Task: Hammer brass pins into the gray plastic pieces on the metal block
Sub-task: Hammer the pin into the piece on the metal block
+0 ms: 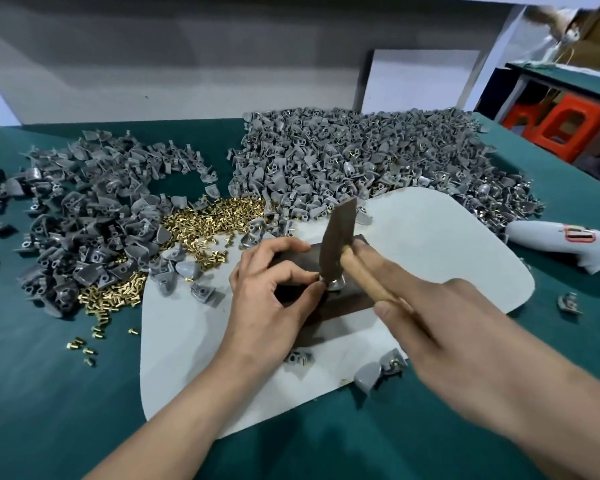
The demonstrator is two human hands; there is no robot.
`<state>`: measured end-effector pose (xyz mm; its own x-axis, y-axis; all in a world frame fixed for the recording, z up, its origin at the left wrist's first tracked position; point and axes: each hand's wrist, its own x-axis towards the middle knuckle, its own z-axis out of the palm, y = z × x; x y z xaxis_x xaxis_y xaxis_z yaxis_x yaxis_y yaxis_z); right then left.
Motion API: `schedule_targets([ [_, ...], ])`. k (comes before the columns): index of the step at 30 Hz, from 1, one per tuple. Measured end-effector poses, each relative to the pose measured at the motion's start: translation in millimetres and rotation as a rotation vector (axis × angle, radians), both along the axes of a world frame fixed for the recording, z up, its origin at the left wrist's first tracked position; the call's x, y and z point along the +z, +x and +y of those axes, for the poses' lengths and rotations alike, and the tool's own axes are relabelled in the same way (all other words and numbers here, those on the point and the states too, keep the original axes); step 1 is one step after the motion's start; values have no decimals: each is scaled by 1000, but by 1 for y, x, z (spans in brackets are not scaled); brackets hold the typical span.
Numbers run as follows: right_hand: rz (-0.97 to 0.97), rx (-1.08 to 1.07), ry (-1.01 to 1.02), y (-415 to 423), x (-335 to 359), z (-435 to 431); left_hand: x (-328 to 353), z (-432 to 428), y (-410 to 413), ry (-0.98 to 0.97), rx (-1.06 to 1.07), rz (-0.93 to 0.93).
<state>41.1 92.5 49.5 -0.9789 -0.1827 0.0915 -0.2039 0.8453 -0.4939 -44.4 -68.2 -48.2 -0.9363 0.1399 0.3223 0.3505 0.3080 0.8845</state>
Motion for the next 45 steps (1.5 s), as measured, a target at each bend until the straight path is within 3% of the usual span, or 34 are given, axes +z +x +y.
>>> schedule_targets([
  [4,103,1,-33,0,1,1,0,0,1,-13,-8,33],
  [7,-4,4,-31,4,-2,-3,0,-1,0,4,-15,7],
  [9,73,32,7,4,-2,-1,2,0,1,-3,-17,27],
  [12,32,10,-26,7,-1,-2,2,-1,1,30,-15,-38],
  [17,122,-18,-77,6,5,6,3,-1,1,25,-10,-84],
  [35,103,2,-57,-2,1,0,0,0,1,50,18,25],
  [38,26,-1,-12,-5,-4,-3,-2,-1,2,64,17,7],
  [42,122,-10,12,-5,0,-1,0,-1,1,49,16,32],
  [45,38,-31,-44,-5,-6,3,-1,-1,2,33,20,17],
])
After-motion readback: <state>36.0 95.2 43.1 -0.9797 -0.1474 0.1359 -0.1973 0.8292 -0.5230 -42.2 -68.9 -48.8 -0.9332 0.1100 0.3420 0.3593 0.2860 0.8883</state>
